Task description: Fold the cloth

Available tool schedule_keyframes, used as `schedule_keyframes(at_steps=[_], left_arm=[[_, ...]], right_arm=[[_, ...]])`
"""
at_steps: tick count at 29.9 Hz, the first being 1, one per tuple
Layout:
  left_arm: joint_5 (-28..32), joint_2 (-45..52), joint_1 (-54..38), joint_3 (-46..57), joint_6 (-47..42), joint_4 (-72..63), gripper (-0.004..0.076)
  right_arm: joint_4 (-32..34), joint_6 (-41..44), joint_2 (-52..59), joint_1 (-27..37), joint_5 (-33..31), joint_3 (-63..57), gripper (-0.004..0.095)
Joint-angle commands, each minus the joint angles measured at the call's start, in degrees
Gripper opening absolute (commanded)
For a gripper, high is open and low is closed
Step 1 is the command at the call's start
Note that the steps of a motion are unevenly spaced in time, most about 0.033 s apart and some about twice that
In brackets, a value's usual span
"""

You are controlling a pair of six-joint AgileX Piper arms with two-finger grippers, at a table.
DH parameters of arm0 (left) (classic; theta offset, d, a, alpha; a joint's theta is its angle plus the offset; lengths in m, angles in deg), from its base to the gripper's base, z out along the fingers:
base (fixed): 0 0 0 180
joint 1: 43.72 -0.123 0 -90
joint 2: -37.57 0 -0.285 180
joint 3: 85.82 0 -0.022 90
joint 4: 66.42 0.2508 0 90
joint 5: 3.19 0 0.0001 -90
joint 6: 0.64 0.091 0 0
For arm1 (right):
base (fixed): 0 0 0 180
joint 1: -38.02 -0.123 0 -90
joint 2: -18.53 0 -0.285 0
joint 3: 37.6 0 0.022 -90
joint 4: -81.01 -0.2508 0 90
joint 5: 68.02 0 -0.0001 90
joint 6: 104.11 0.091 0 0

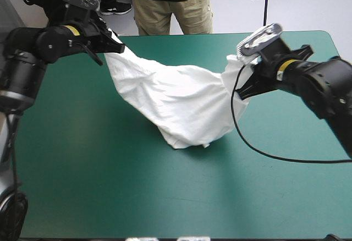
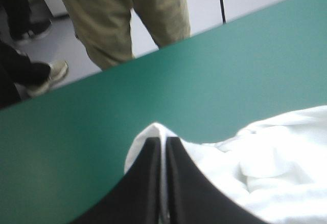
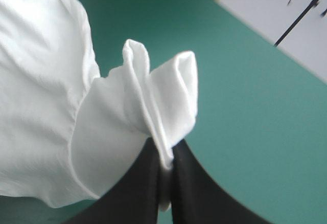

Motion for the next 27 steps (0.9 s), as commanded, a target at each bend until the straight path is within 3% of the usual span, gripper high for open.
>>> schedule_keyframes(at_steps=[1,15,27], left_arm=[[3.05,7.53,0.15,-4.76,0.0,1.76,-0.0015],[3.1,20.22,0.15,-17.75,1.72,8.32,-0.0015],[-3.29,23.52,0.15,-23.69,0.94,13.88,-0.0017]], right_arm=[[2.81,0.32,5.33,0.26,3.71,6.97,-0.0018],[3.64,-5.12,13.07,0.26,3.87,21.53,-0.0018],[-2.43,-6.51,13.65,0.26,-9.95,31.3,-0.0017]])
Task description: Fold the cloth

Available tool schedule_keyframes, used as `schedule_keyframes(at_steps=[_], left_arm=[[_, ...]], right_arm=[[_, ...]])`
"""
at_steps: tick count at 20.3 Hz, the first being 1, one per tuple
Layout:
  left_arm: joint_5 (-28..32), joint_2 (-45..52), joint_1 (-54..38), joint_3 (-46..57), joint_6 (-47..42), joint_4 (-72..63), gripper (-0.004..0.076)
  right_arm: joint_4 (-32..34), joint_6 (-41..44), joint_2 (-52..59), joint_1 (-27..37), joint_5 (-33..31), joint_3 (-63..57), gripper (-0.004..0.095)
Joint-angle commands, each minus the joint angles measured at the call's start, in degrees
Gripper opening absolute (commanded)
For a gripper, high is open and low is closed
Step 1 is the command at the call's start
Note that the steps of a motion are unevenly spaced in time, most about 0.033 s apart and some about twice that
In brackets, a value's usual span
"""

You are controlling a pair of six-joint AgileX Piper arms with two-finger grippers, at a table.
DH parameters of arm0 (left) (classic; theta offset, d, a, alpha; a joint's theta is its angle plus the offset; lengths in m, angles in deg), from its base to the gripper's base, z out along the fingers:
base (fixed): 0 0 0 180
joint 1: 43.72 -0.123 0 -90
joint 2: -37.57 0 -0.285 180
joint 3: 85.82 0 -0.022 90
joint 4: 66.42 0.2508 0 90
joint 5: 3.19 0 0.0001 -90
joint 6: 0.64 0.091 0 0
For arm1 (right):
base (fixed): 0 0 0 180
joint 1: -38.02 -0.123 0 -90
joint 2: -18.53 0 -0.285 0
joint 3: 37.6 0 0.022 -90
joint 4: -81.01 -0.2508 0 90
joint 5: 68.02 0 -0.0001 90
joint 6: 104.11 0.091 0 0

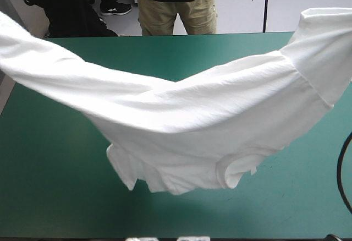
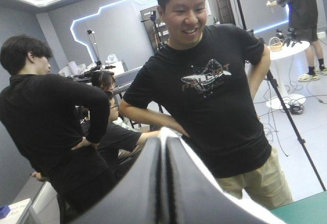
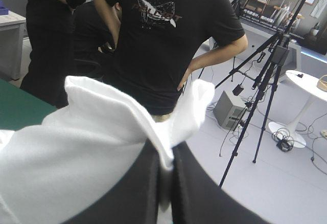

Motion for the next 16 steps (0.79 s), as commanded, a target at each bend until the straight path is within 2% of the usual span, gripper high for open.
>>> schedule_keyframes(at_steps=[1,4,8,10,12,14,16], left_arm=[[2.25,-0.78,0.15,-0.62,-1.14,2.12,-0.0017],[2.04,-2.98,0.15,3.46,-1.14,1.31,-0.0017],[5.21,-11.04,0.15,12.24,-1.14,-0.38,-0.0017],[9.5,-19.27,0.15,15.25,-1.14,-0.96,-0.0017],[13.82,-27.29,0.15,15.23,-1.14,-0.96,-0.0017],[17.31,-32.38,0.15,15.23,-2.78,-0.96,-0.0017],[22.03,-36.97,0.15,15.23,-4.03,-1.41,-0.0017]], right_arm=[[-1.49,-0.6,-0.94,0.26,-0.91,0.39,-0.0017],[-1.64,1.13,-1.47,0.26,-1.35,-5.77,-0.0017],[2.71,8.77,-1.99,0.26,1.72,-24.2,-0.0017],[5.64,12.84,-2.82,0.26,7.82,-38.38,-0.0017],[7.42,15.97,-5.63,1.27,18.68,-47.39,-0.0018],[6.54,16.61,-10.06,5.21,25.97,-49.4,-0.0018],[1.84,14.12,-16.24,10.79,33.11,-48.78,-0.0018]])
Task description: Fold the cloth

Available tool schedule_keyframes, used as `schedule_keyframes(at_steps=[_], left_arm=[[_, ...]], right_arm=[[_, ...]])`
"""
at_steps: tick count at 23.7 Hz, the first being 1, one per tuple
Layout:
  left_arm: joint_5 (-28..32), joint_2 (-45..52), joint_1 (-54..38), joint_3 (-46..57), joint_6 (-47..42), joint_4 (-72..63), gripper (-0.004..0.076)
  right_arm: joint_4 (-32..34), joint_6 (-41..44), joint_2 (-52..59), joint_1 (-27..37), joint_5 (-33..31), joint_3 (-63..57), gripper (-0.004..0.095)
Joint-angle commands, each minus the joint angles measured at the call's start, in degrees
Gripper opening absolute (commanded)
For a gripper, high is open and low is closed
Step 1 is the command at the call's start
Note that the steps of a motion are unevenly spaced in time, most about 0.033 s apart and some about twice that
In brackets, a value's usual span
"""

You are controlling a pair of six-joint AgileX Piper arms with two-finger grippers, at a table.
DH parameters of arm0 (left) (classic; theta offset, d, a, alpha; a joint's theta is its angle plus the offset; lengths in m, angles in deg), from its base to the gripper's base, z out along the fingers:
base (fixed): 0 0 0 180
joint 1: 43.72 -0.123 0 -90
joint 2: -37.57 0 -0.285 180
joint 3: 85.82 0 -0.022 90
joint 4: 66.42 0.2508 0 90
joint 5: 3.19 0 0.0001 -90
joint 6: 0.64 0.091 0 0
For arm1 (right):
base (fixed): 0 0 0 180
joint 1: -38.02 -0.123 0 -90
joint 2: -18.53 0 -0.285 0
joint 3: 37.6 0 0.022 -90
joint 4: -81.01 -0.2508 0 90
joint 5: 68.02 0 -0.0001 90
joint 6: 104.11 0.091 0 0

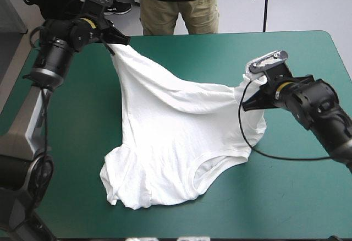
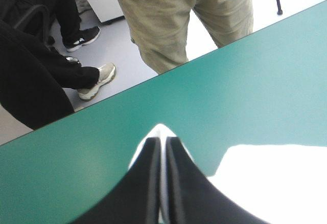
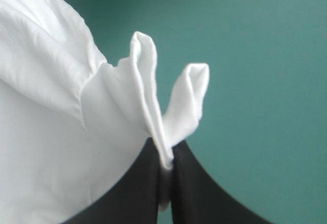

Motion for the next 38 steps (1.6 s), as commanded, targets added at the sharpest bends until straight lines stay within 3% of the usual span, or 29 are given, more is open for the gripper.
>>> schedule_keyframes(at_steps=[1,2,5,9,13,15,19,21,27,30,32,35,38], left_arm=[[10.29,-2.18,0.15,-1.72,-1.39,-1.97,-0.0017],[11.87,-4.16,0.15,-1.72,-1.39,-3.39,-0.0017],[14.09,-7.07,0.15,-1.72,-1.29,-5.87,-0.0017],[17.0,-11.17,0.15,-1.72,-1.08,-7.56,-0.0017],[16.85,-11.82,0.15,-1.72,-1.08,-7.56,0.0006],[16.41,-11.82,0.15,-1.72,-0.97,-7.56,0.0092],[11.37,-11.37,0.15,-2.1,-0.85,-7.48,0.0412],[7.66,-10.64,0.15,-2.35,-0.95,-7.08,0.0521],[-3.99,0.16,0.39,-2.35,2.15,-7.69,0.0433],[-20.93,6.72,3.92,-2.08,3.0,-7.33,0.0433],[-29.35,10.02,7.49,0.33,1.58,-7.56,0.0433],[-29.51,18.08,13.11,12.96,-3.42,-6.34,0.0419],[-29.51,26.2,14.04,26.89,-8.85,-5.43,0.0418]], right_arm=[[-5.04,-4.16,-5.59,6.36,13.67,2.33,-0.0018],[-10.53,-8.2,-9.21,8.95,15.12,3.81,-0.0018],[-16.88,-12.02,-15.19,12.23,15.91,6.7,-0.0018],[-17.46,-12.02,-22.46,15.42,15.8,12.05,-0.0017],[-22.92,-17.04,-26.25,16.85,9.9,16.71,0.0045],[-25.73,-19.03,-27.85,17.06,7.21,18.82,0.0154],[-26.39,-19.13,-29.34,17.15,5.39,20.82,0.0467],[-26.13,-19.13,-28.98,17.29,5.39,21.7,0.0563],[-22.78,-20.8,-20.74,17.68,1.29,26.72,0.0536],[-25.33,-21.07,-12.65,17.68,-8.95,26.71,0.0535],[-28.28,-22.4,-6.97,17.68,-9.51,24.51,0.0506],[-29.48,-22.25,1.72,17.68,-9.5,18.43,0.0445],[-29.92,-21.27,7.91,17.68,-10.55,11.88,0.0445]])
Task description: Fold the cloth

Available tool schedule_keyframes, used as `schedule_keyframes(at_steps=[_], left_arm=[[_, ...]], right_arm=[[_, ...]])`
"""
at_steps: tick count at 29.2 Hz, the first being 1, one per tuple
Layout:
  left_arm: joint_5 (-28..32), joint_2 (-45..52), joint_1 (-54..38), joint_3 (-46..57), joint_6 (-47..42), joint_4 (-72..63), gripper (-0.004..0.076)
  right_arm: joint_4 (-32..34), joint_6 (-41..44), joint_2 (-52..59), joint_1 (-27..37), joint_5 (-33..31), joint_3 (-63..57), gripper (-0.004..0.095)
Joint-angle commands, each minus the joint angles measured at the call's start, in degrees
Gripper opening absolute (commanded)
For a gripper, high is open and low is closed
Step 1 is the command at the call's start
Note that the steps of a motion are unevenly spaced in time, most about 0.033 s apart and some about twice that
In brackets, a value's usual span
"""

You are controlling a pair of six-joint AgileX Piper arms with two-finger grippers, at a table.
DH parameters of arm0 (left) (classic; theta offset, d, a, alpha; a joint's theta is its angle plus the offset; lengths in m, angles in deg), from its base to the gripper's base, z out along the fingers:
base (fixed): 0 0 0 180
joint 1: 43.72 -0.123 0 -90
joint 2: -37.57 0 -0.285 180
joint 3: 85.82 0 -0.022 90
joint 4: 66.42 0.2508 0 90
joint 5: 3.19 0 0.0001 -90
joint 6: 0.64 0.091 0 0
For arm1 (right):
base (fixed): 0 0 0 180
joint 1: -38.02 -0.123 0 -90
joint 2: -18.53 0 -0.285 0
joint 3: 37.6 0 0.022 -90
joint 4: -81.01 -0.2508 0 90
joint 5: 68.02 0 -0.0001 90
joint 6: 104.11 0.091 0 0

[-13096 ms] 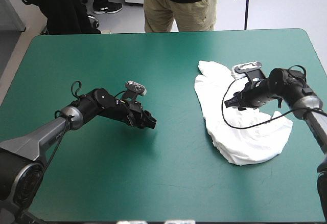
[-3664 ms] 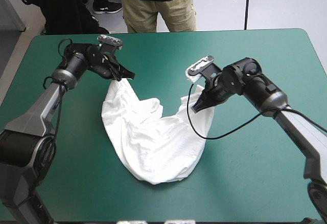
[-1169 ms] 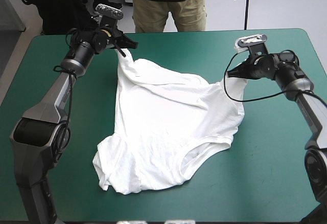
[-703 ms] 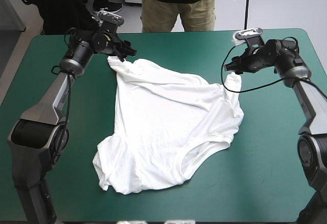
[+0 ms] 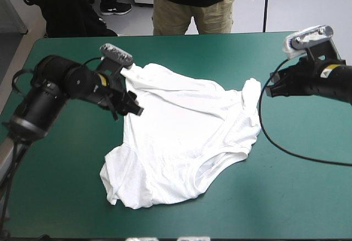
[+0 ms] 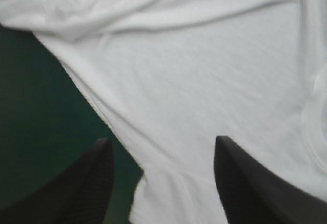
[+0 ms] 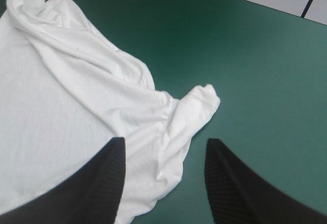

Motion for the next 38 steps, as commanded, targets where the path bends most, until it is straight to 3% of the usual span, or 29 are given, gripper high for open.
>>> schedule_keyframes(at_steps=[1,7,11,18,27,34,36,38], left_arm=[[-3.15,11.09,0.46,12.89,-5.61,1.07,0.0418],[-1.78,21.87,0.46,29.44,-15.1,6.04,0.0418],[0.18,23.86,0.46,37.32,-19.33,6.32,0.0418],[10.48,20.98,0.46,48.15,-21.82,4.49,0.0418],[20.66,12.85,0.46,51.79,-17.72,-4.76,0.0418],[21.29,5.19,0.46,52.31,-14.67,-4.33,0.0417],[21.15,3.59,0.46,52.31,-13.54,-4.46,0.039],[20.38,2.91,0.46,52.31,-11.95,-5.36,0.0274]], right_arm=[[-1.76,0.21,7.45,0.59,1.79,-5.22,0.0445],[-4.26,0.31,12.64,0.59,1.94,-12.51,0.0445],[-6.66,-0.4,13.03,0.59,1.81,-14.75,0.0445],[-6.94,-1.23,12.92,0.49,2.97,-15.2,0.0443],[-7.96,-2.08,12.92,0.49,2.86,-15.2,0.0441],[-8.06,-2.35,12.92,0.49,2.86,-15.2,0.0439],[-7.51,-2.35,12.92,0.49,2.86,-15.2,0.0431],[-5.67,-2.19,12.92,0.49,2.34,-15.2,0.0414]])
